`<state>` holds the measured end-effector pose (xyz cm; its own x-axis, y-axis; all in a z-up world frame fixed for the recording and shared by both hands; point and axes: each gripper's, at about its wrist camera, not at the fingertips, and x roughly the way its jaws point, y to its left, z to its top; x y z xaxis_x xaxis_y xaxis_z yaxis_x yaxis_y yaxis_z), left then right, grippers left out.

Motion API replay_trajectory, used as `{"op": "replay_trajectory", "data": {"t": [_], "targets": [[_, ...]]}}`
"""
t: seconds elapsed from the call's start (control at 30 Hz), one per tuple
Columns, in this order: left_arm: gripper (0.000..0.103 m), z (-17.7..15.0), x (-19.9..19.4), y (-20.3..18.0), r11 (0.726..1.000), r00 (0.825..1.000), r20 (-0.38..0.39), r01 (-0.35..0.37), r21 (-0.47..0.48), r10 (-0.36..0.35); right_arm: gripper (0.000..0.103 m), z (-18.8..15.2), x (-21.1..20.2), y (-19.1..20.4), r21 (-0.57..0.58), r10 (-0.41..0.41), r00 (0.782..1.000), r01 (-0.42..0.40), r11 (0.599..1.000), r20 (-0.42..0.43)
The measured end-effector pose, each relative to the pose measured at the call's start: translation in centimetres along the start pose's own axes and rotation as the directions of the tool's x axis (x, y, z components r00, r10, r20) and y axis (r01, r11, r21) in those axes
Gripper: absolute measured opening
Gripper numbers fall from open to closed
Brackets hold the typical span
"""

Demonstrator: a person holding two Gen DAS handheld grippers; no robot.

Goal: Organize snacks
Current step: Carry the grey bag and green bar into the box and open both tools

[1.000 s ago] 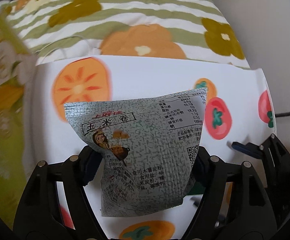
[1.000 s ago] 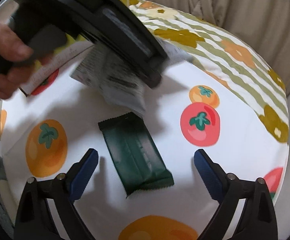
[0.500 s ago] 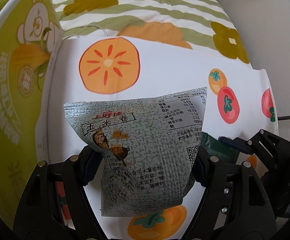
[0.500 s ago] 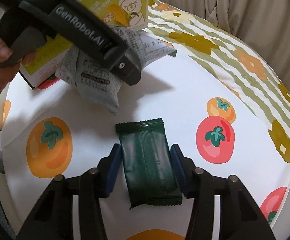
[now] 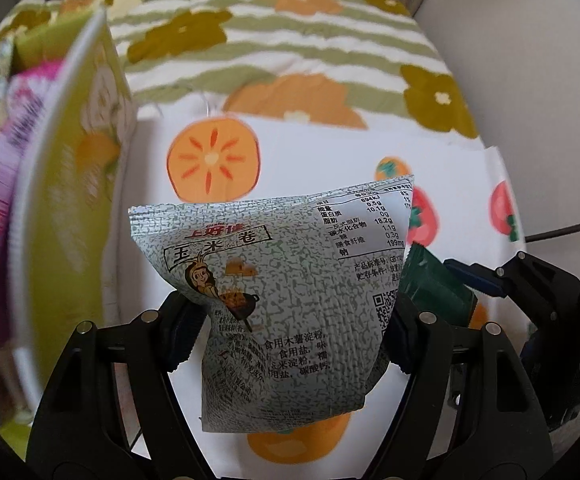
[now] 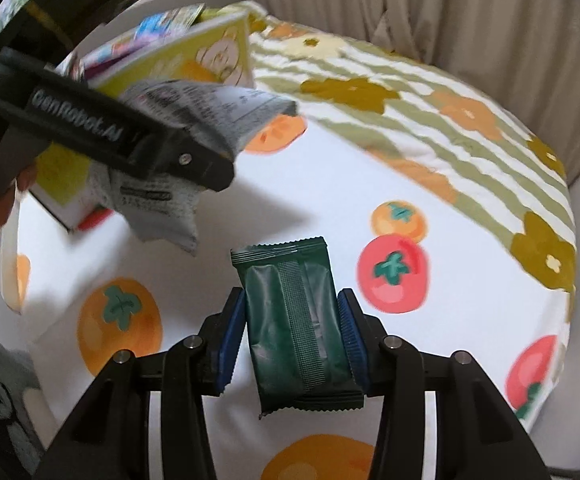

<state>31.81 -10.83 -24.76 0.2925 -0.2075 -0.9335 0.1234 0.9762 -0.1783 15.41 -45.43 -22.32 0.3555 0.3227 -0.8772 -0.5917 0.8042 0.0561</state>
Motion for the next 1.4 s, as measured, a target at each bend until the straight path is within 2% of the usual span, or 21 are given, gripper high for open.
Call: {"op": "replay_trajectory", "data": {"t": [0.2, 0.4, 0.57, 0.77, 1.0, 1.2, 1.3, 1.33, 1.4], "targets": [[0.072, 0.9, -6.2, -0.4, 0.999, 0.993, 0.114, 0.020, 0.029, -0.023, 0.042, 2.6, -4.5, -0.7, 0.081, -0.055, 0.997, 0.050, 0.995, 0.059], [0.072, 1.6, -12.6, 1.7, 0.999, 0.976, 0.214, 0.033, 0.031, -0.039, 0.042, 6.7, -8.9, 0.0, 0.146, -0.105, 0.986, 0.086, 0.986, 0.128], [0.072, 1.8, -17.5, 6.0, 1.000, 0.959, 0.284, 0.006, -0.001, -0.006, 0.042, 10.7, -11.4, 2.7, 0.166, -0.119, 0.972, 0.086, 0.982, 0.203], [0.072, 1.2, -21.2, 13.5, 0.997, 0.948, 0.313, -0.034, -0.069, 0.054, 0.042, 15.6, -11.7, 6.4, 0.192, -0.084, 0.960, 0.033, 0.981, 0.268], [0.072, 0.5, -20.9, 22.3, 0.990, 0.966, 0.242, -0.059, -0.128, 0.089, 0.043, 20.4, -9.3, 11.5, 0.200, -0.039, 0.951, -0.024, 0.979, 0.306], [0.072, 0.0, -18.1, 27.1, 0.993, 0.985, 0.166, -0.033, -0.116, 0.052, 0.043, 22.7, -6.2, 14.9, 0.241, -0.033, 0.960, -0.037, 0.970, 0.278], [0.088, 0.1, -16.5, 28.2, 0.996, 0.991, 0.135, -0.004, -0.089, 0.016, 0.043, 23.2, -5.1, 16.2, 0.266, -0.042, 0.963, -0.031, 0.964, 0.267], [0.100, 0.0, -16.3, 28.5, 0.997, 0.991, 0.134, 0.000, -0.082, 0.011, 0.043, 23.3, -4.6, 16.6, 0.277, -0.045, 0.964, -0.030, 0.961, 0.262], [0.103, -0.1, -16.0, 29.0, 0.998, 0.990, 0.141, 0.002, -0.069, 0.008, 0.043, 23.4, -4.0, 17.0, 0.296, -0.048, 0.966, -0.030, 0.955, 0.253]]}}
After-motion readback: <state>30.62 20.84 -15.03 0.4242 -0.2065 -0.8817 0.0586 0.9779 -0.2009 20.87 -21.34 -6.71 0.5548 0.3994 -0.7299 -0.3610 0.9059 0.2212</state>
